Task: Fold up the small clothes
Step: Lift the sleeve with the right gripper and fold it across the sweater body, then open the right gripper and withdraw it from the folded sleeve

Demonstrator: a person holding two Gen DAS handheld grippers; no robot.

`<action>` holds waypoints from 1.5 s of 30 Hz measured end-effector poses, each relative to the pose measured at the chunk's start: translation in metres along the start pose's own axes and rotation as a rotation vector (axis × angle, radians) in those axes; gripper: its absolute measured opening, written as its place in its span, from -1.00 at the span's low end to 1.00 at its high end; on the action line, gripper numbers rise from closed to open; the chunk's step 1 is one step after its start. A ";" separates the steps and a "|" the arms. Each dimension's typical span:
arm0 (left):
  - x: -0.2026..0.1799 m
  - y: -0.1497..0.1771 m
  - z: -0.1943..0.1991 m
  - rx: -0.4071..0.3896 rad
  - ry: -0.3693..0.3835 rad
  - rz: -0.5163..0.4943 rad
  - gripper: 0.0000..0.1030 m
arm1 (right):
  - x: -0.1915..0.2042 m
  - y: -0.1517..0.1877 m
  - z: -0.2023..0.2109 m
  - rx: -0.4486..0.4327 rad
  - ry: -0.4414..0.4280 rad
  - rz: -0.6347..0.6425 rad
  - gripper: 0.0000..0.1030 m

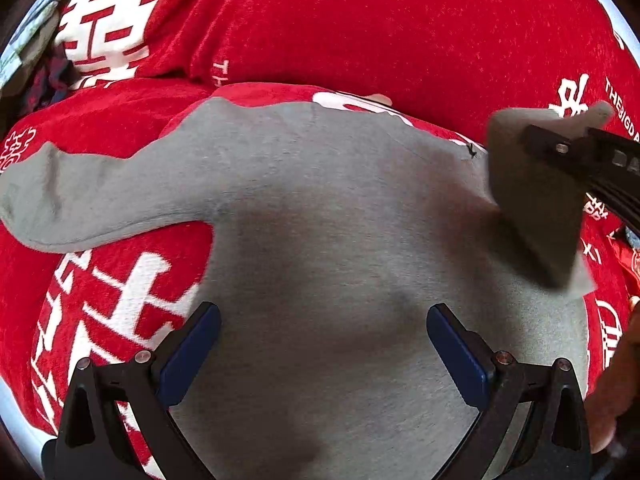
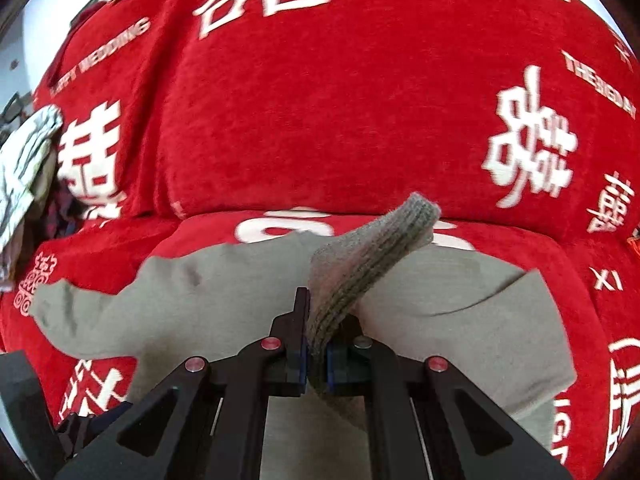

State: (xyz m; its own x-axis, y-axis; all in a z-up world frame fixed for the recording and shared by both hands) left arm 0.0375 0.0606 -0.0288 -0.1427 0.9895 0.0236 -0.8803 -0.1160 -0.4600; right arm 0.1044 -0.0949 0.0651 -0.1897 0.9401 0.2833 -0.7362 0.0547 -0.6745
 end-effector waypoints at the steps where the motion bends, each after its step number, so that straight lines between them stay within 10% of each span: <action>1: 0.003 0.000 0.000 -0.001 0.001 0.005 1.00 | 0.006 0.000 -0.004 0.005 -0.008 0.006 -0.87; 26: 0.029 0.009 -0.004 0.029 -0.015 0.051 1.00 | 0.055 0.052 -0.056 0.229 -0.122 0.053 -0.85; 33: 0.030 0.005 0.012 0.002 -0.026 0.053 1.00 | 0.044 0.049 -0.031 0.194 -0.195 0.035 0.18; 45: -0.012 -0.011 0.047 -0.072 -0.005 -0.011 1.00 | -0.056 0.049 0.010 0.105 -0.115 -0.131 0.21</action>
State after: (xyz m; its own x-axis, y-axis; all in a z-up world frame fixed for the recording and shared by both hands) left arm 0.0279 0.0462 0.0181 -0.1354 0.9902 0.0337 -0.8470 -0.0981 -0.5224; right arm 0.0726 -0.1481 0.0226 -0.1569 0.8822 0.4439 -0.8218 0.1327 -0.5542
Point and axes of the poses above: each gripper's, at about its wrist camera, not at the fingertips, and z roughly against the way its jaws point, x to its left, y to its underside, the point moved 6 cm from there along -z, roughly the way its jaws point, and after that the axes turned 15 degrees about -y, right-handed, at the moved point
